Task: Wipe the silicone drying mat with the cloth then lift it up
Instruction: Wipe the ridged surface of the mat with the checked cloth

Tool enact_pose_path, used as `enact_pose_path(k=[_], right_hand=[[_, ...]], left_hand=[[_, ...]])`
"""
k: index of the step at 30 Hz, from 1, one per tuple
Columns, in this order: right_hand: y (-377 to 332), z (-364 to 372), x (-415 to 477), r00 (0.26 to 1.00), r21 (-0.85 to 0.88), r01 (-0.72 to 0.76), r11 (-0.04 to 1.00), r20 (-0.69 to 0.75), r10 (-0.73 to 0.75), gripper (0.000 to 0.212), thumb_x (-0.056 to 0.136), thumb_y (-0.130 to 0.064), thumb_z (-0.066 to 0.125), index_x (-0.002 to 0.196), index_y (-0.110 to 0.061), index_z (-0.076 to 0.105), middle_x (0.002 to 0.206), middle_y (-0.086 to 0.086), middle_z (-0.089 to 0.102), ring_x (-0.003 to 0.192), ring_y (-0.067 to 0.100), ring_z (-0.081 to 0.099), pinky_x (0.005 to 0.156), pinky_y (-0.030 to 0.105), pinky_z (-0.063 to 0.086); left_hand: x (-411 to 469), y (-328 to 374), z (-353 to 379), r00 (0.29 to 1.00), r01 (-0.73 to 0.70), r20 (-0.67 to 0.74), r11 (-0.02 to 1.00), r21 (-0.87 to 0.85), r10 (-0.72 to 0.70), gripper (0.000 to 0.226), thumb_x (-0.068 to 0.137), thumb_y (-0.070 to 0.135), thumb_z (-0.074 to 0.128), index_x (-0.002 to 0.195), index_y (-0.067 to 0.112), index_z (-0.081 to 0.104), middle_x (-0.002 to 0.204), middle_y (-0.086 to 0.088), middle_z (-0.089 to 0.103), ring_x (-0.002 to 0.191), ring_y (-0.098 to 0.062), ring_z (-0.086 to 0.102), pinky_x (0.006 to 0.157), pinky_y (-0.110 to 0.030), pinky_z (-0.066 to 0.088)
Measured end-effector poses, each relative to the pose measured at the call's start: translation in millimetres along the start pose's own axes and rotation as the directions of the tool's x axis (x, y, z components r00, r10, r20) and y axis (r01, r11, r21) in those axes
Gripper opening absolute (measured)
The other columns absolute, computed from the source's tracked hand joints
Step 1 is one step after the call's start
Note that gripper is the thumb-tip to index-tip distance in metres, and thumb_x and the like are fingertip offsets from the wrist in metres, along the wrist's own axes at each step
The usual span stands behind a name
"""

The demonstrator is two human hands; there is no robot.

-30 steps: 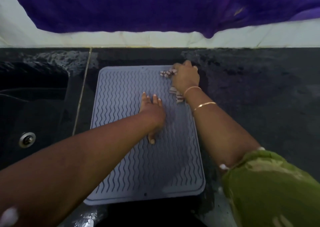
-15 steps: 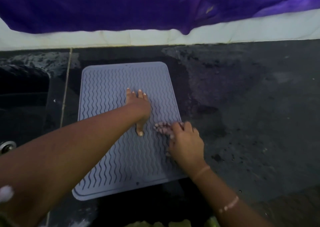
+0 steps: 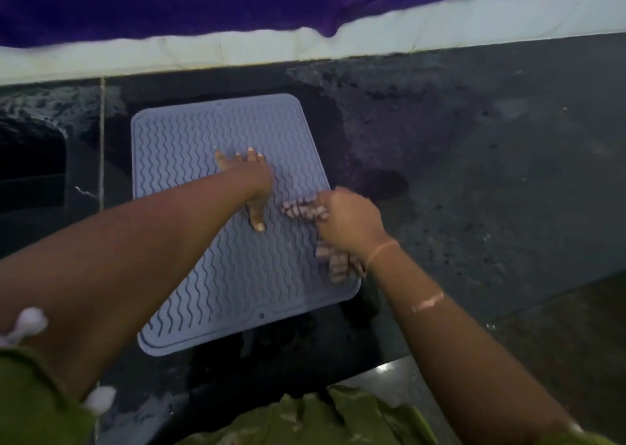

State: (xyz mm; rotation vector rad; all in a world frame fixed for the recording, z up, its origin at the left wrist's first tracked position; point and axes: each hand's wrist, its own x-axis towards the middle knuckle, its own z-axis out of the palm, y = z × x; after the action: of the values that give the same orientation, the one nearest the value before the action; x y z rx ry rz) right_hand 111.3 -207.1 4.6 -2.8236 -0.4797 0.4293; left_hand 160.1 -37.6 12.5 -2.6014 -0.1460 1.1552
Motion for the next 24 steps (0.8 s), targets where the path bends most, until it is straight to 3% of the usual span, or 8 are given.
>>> enact_pose_path(k=[5, 9, 12, 16, 19, 24], right_hand=[[-13.0, 31.0, -82.0, 0.994, -0.157, -0.107, 0.982, 0.002, 0.108, 0.048, 0.09, -0.026, 0.049, 0.135, -0.018, 0.036, 0.135, 0.013, 0.038, 0.113, 0.034, 0.046, 0.08, 0.038, 0.049], [-13.9, 28.1, -73.7, 0.983, -0.1, -0.155, 0.983, -0.116, 0.143, 0.034, 0.089, -0.026, 0.05, 0.12, -0.015, 0.049, 0.119, 0.013, 0.051, 0.102, 0.034, 0.054, 0.07, 0.036, 0.048], [-7.0, 16.9, -24.6, 0.982, -0.08, -0.115, 0.99, -0.16, 0.102, 0.03, 0.087, -0.025, 0.052, 0.115, -0.014, 0.051, 0.112, 0.012, 0.053, 0.099, 0.033, 0.055, 0.07, 0.036, 0.046], [-14.9, 15.3, 14.2, 0.966, 0.009, -0.153, 0.988, -0.209, 0.151, 0.032, 0.086, -0.021, 0.054, 0.117, -0.013, 0.05, 0.114, 0.015, 0.05, 0.099, 0.037, 0.053, 0.068, 0.037, 0.044], [-21.4, 35.8, -18.0, 0.96, -0.062, -0.144, 0.988, -0.249, 0.125, 0.031, 0.086, -0.02, 0.054, 0.115, -0.013, 0.051, 0.116, 0.015, 0.049, 0.099, 0.036, 0.05, 0.067, 0.038, 0.044], [-17.5, 64.7, -91.3, 0.945, -0.201, -0.13, 0.971, -0.321, 0.06, 0.034, 0.062, -0.019, 0.074, 0.094, -0.013, 0.062, 0.091, 0.017, 0.061, 0.069, 0.037, 0.059, 0.05, 0.038, 0.051]], left_hand=[[-4.6, -7.9, 9.5, 0.994, -0.051, -0.101, 0.994, -0.098, 0.041, 0.137, 0.06, 0.052, 0.083, 0.152, 0.015, -0.011, 0.16, -0.003, -0.014, 0.149, -0.029, 0.0, 0.111, -0.066, 0.0], [-14.3, -9.0, 29.9, 0.959, -0.152, -0.258, 0.982, -0.107, 0.121, 0.104, 0.069, 0.044, 0.08, 0.151, 0.023, 0.021, 0.159, 0.001, 0.014, 0.143, -0.029, 0.025, 0.113, -0.059, 0.012], [-18.6, -4.7, 45.2, 0.894, -0.259, -0.397, 0.963, -0.072, 0.211, 0.065, 0.081, 0.03, 0.071, 0.14, 0.026, 0.044, 0.145, 0.002, 0.044, 0.131, -0.023, 0.043, 0.107, -0.043, 0.029], [-19.3, -9.3, 49.8, 0.904, -0.336, -0.309, 0.938, -0.086, 0.295, 0.074, 0.087, 0.029, 0.065, 0.15, 0.029, 0.025, 0.158, 0.002, 0.022, 0.143, -0.023, 0.025, 0.115, -0.041, 0.024], [-20.0, -11.7, 48.6, 0.907, -0.364, -0.269, 0.925, -0.109, 0.325, 0.078, 0.089, 0.029, 0.063, 0.152, 0.027, 0.017, 0.16, 0.003, 0.012, 0.146, -0.022, 0.019, 0.116, -0.039, 0.02], [-20.4, -12.9, 47.2, 0.918, -0.335, -0.271, 0.933, -0.133, 0.291, 0.078, 0.088, 0.032, 0.065, 0.151, 0.031, 0.02, 0.16, 0.007, 0.013, 0.145, -0.022, 0.019, 0.117, -0.045, 0.021]])
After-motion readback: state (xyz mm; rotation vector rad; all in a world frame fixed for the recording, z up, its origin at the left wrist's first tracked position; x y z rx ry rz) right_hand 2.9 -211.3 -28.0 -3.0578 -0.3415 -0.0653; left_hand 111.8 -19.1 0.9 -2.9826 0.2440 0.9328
